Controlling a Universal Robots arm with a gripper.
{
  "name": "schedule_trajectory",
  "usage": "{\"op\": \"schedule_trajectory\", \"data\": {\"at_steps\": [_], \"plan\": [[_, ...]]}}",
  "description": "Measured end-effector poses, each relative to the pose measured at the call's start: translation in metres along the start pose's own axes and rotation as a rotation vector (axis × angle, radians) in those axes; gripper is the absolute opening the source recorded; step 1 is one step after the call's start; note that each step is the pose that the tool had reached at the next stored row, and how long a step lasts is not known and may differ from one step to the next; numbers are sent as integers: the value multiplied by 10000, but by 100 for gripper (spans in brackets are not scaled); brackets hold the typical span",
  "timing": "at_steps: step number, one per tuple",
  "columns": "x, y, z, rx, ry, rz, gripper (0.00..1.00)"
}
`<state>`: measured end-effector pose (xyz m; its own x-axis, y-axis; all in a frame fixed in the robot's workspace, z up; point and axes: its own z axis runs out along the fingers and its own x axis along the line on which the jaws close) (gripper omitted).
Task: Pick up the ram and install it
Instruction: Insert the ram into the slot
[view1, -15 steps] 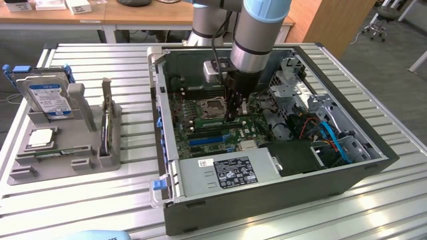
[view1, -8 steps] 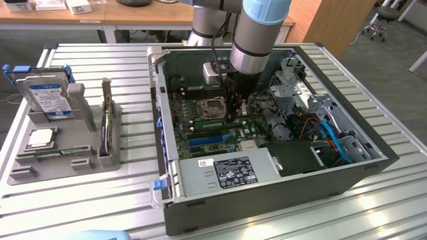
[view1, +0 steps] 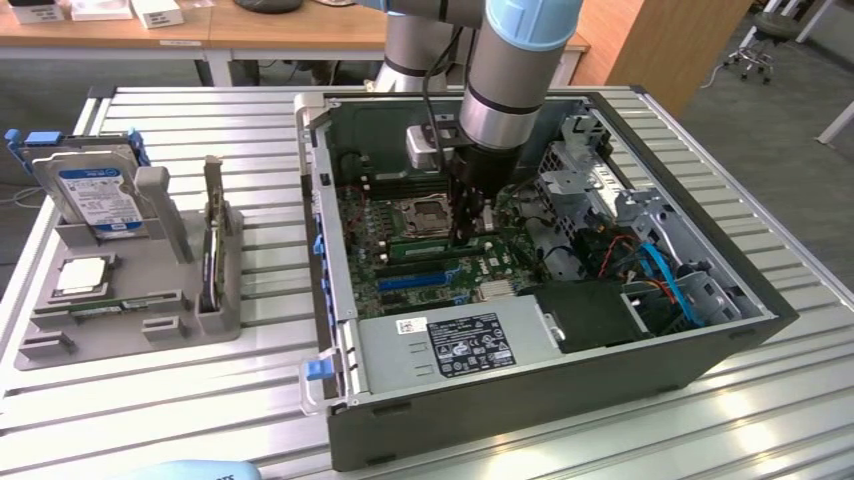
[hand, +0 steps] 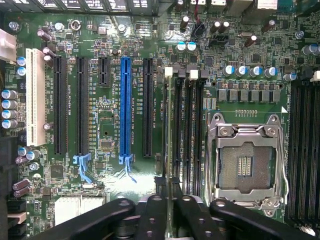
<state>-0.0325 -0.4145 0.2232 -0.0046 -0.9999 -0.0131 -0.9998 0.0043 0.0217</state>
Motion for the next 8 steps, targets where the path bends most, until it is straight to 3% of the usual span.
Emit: {"op": "schedule_trajectory", "data": {"at_steps": [2,4,5,8], "plan": [[0,0,0,0,0,0,24],[0,0,0,0,0,0,24],[0,0,0,0,0,0,31],[0,0,-3,0,1,0,31]]}}
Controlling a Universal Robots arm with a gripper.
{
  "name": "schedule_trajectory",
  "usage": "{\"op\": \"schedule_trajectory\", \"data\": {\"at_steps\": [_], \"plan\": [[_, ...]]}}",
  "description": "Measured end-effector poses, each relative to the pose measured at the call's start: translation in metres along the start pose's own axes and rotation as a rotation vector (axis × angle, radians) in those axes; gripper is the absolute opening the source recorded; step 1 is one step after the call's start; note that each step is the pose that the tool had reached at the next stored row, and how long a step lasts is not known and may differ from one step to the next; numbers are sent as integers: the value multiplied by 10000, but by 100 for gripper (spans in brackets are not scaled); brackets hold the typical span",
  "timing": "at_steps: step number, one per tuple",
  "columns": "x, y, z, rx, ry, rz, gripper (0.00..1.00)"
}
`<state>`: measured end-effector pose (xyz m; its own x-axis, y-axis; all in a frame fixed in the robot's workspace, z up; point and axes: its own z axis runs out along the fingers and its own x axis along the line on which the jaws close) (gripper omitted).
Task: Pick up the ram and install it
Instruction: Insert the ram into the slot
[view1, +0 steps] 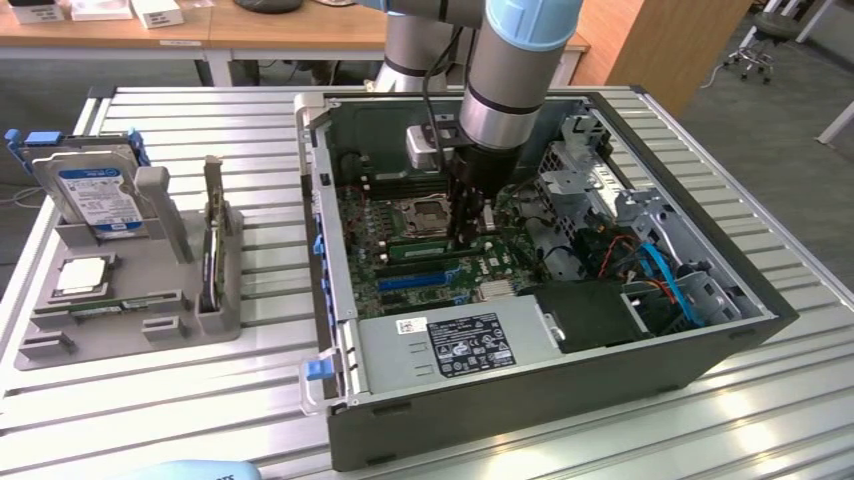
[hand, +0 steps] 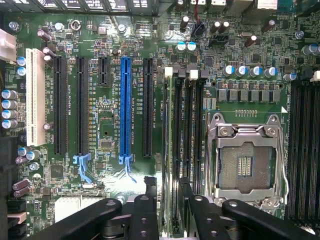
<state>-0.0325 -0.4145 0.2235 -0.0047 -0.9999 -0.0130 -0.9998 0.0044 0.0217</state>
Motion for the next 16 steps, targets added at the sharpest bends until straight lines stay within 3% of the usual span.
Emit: {"op": "schedule_trajectory", "data": {"at_steps": [16], "plan": [[-4,7,-336,0,1,0,31]]}}
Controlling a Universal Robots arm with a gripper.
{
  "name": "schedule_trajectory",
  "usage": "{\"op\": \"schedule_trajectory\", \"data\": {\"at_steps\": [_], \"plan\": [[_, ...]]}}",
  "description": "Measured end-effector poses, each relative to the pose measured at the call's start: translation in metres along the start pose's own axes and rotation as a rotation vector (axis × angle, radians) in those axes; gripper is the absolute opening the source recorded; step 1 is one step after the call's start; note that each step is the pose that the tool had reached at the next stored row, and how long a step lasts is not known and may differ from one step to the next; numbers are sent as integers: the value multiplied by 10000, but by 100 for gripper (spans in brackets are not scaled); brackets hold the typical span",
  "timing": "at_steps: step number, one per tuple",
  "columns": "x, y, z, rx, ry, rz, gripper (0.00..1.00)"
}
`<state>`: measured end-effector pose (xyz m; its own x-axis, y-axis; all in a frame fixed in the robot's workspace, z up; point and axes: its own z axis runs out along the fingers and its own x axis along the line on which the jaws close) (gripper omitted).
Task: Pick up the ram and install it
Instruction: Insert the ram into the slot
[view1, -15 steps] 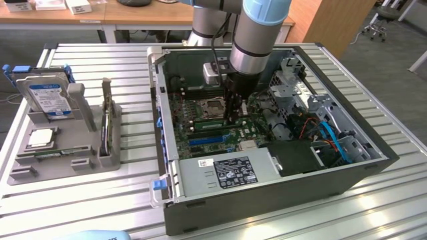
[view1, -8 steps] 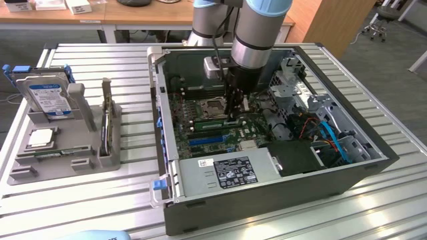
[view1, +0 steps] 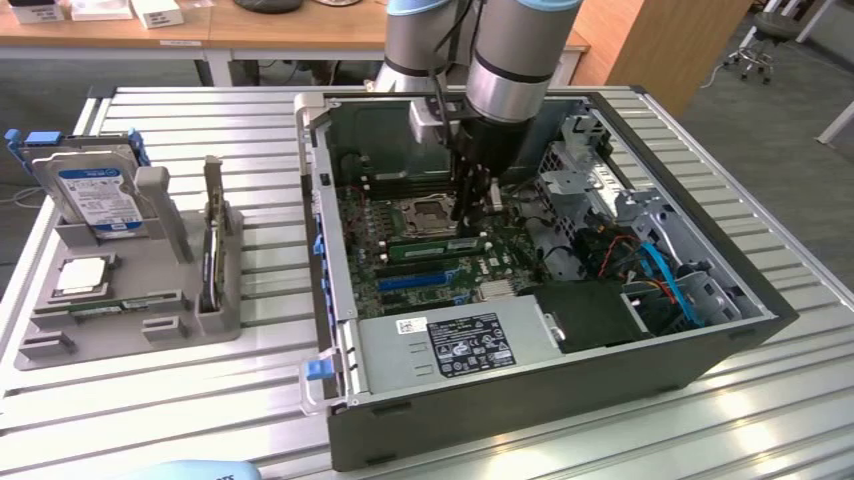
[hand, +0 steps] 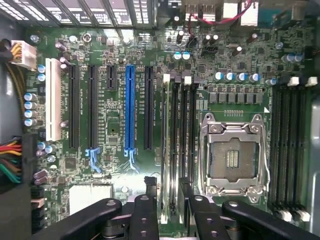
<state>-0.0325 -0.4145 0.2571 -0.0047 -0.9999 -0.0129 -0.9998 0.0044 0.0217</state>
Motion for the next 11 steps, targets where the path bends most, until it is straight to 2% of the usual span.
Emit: {"op": "schedule_trajectory", "data": {"at_steps": [6,11], "plan": [[-1,2,-107,0,0,0,31],[-2,2,-128,5,-4,-1,31]]}}
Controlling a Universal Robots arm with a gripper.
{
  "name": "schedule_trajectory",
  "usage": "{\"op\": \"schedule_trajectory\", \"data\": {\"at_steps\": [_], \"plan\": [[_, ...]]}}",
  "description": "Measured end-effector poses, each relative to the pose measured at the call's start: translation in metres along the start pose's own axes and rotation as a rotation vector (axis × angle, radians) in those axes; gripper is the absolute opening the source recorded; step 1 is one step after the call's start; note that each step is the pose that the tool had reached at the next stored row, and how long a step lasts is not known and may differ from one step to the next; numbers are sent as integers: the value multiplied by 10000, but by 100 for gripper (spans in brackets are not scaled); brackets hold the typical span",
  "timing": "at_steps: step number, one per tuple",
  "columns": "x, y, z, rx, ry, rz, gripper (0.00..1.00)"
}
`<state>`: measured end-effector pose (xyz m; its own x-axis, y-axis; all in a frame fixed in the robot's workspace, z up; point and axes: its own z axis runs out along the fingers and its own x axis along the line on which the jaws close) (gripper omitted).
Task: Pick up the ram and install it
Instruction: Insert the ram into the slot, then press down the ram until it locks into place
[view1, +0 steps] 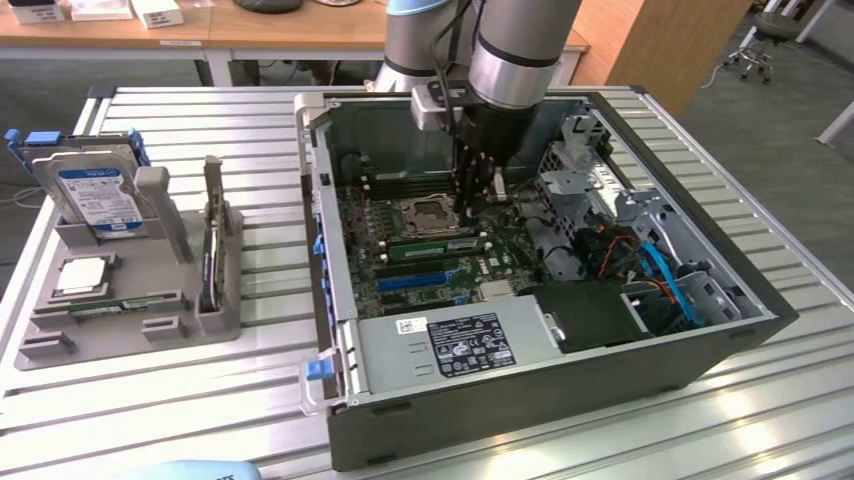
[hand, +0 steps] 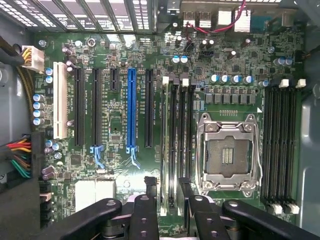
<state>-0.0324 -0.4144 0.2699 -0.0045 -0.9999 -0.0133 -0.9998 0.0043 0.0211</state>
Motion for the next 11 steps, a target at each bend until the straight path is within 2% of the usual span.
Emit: {"op": "schedule_trajectory", "data": {"at_steps": [11], "plan": [[0,0,-8,-2,3,1,31]]}}
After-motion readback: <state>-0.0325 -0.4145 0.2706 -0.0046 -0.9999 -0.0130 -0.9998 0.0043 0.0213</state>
